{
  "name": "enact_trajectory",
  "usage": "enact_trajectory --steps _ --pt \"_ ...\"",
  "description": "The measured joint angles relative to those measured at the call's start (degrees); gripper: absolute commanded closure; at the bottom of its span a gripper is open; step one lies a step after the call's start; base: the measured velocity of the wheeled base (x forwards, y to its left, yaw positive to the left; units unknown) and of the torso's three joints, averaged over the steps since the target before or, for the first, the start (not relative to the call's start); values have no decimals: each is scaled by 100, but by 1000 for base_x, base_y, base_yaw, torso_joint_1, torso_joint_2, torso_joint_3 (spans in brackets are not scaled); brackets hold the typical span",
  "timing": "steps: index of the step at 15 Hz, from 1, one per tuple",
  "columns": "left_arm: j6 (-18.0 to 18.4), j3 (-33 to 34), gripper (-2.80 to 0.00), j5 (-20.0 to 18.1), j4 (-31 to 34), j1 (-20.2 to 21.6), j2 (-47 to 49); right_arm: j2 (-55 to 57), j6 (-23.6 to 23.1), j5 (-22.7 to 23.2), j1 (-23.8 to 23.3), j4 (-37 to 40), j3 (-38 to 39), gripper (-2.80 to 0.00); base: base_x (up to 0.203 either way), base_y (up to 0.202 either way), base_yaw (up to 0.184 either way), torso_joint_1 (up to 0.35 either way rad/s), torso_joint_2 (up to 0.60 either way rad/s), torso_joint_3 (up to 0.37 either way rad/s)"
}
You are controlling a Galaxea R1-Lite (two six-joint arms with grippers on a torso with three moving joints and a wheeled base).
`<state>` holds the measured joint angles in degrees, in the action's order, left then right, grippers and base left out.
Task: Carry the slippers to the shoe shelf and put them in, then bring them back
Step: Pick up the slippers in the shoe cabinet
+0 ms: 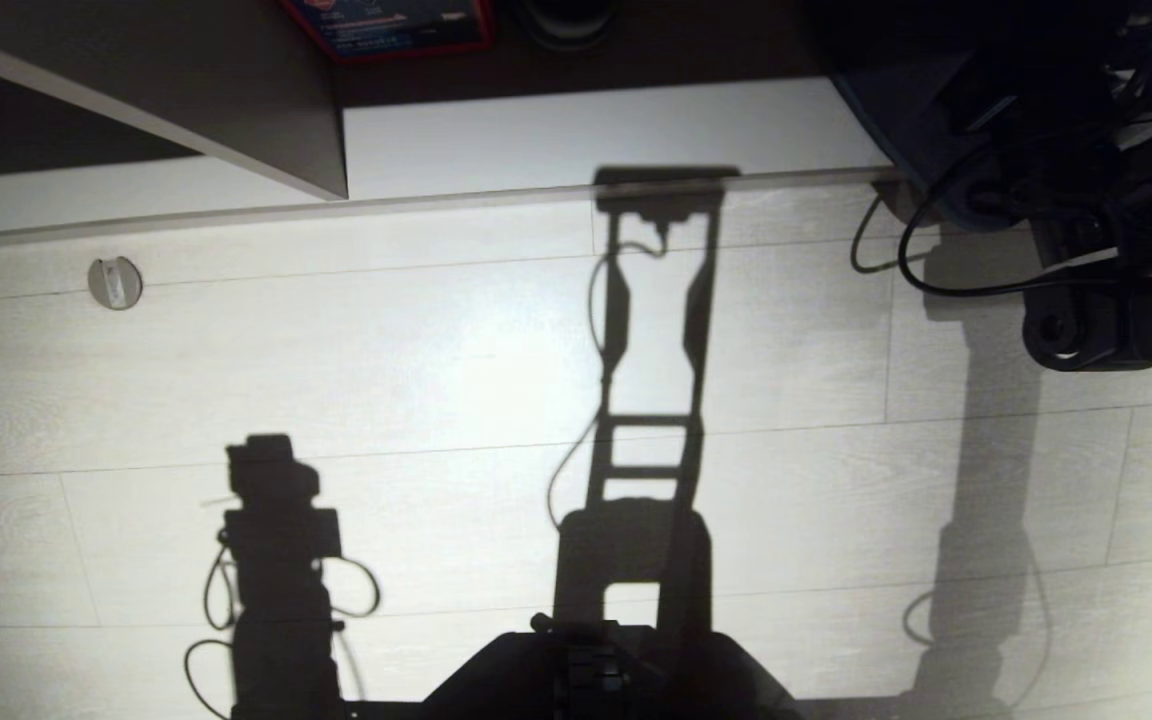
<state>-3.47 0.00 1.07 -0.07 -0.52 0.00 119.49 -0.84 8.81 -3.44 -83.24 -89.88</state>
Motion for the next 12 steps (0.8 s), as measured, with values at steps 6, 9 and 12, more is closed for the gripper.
enact_trajectory --steps 6,9,12 --pt "1 0 0 -2 2 0 0 -59 7 0 0 -2 40 0 0 0 0 0 0 0" --pt "0 0 0 -4 0 0 0 -67 7 -2 0 5 69 0 0 0 0 0 0 0" --pt "0 0 0 -2 0 0 0 -78 9 -2 0 2 77 0 0 0 0 0 0 0"
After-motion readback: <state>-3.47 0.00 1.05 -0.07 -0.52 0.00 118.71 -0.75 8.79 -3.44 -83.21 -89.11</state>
